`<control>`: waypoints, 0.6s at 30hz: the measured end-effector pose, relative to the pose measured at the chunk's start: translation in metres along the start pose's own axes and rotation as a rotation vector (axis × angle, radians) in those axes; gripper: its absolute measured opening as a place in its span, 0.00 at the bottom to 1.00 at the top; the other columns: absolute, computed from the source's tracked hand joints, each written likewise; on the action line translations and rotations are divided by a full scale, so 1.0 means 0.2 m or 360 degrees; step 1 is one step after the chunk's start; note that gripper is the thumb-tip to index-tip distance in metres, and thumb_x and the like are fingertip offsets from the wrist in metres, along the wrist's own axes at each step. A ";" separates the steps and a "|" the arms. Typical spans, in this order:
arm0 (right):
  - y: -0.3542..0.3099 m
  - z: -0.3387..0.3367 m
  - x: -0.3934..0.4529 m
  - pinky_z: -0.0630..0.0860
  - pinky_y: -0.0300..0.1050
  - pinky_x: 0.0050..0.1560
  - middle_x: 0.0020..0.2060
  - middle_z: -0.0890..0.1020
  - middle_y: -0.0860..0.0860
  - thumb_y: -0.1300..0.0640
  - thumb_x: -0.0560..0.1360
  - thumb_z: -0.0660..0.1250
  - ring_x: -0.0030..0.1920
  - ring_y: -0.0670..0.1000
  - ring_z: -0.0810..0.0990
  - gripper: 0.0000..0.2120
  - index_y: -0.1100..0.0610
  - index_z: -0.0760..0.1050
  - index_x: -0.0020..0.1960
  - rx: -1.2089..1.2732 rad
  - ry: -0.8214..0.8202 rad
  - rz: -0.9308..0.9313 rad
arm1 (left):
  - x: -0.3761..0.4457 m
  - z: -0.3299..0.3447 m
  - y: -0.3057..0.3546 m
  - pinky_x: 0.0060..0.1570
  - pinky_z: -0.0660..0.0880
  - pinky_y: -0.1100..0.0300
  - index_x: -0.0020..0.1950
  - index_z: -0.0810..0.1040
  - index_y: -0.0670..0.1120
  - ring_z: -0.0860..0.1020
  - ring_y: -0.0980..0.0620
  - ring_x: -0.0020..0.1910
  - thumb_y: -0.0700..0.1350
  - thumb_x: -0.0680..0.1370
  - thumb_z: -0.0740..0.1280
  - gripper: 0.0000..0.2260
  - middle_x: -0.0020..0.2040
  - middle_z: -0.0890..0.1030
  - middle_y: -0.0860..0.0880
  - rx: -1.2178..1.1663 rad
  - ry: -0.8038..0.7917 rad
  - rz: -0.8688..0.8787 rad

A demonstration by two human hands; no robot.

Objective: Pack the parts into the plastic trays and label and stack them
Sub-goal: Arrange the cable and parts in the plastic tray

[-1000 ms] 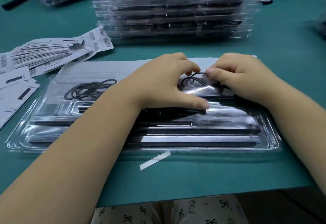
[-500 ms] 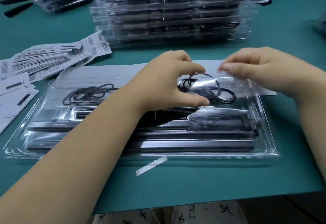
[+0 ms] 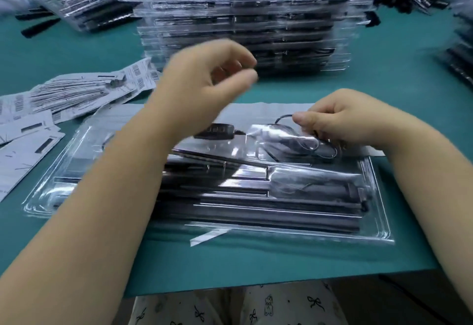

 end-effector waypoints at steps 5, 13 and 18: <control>0.03 -0.12 -0.01 0.64 0.35 0.24 0.20 0.69 0.46 0.35 0.63 0.64 0.22 0.45 0.66 0.23 0.56 0.77 0.29 0.0229 0.0189 -0.0098 | -0.04 -0.25 0.08 0.44 0.77 0.57 0.48 0.78 0.54 0.77 0.53 0.40 0.46 0.76 0.64 0.05 0.43 0.81 0.49 -0.0273 0.0215 -0.0038; 0.08 -0.31 -0.06 0.66 0.30 0.23 0.20 0.73 0.46 0.39 0.67 0.65 0.22 0.40 0.67 0.18 0.52 0.81 0.33 0.0557 0.0493 -0.0191 | -0.22 -0.55 -0.12 0.47 0.75 0.52 0.55 0.79 0.53 0.76 0.54 0.44 0.56 0.74 0.61 0.13 0.45 0.79 0.57 0.0572 0.0557 -0.0342; 0.10 -0.20 0.00 0.65 0.32 0.21 0.19 0.72 0.47 0.34 0.61 0.66 0.20 0.43 0.67 0.22 0.54 0.81 0.33 0.0405 0.0337 -0.0070 | -0.29 -0.42 -0.47 0.64 0.64 0.40 0.72 0.66 0.51 0.64 0.36 0.67 0.69 0.73 0.54 0.34 0.71 0.66 0.41 0.1362 -0.0102 -0.0967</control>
Point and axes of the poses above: each hand's wrist, its own x-axis towards the middle knuckle, its own z-axis out of the palm, y = z × x, the point moved 10 cm from there along x, towards the middle knuckle
